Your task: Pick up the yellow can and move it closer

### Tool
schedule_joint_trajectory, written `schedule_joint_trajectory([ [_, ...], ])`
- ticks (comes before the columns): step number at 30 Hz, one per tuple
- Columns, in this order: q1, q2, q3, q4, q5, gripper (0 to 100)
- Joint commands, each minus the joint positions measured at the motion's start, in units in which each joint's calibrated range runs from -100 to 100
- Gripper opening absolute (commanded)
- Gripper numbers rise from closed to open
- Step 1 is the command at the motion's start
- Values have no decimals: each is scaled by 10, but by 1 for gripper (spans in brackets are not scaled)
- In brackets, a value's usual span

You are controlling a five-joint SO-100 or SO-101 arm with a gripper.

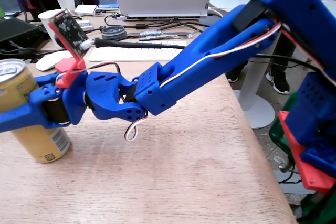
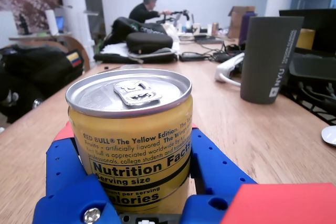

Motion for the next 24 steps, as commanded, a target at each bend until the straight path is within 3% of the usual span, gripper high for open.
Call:
schedule_joint_trajectory([
  [1, -2, -11, -25, 2, 1, 27],
  [8, -7, -41, -26, 4, 0, 27],
  [12, -9, -124, -25, 120, 0, 28],
  [19, -12, -212, -24, 149, -4, 27],
  [24, -51, -295, -24, 276, -4, 28],
])
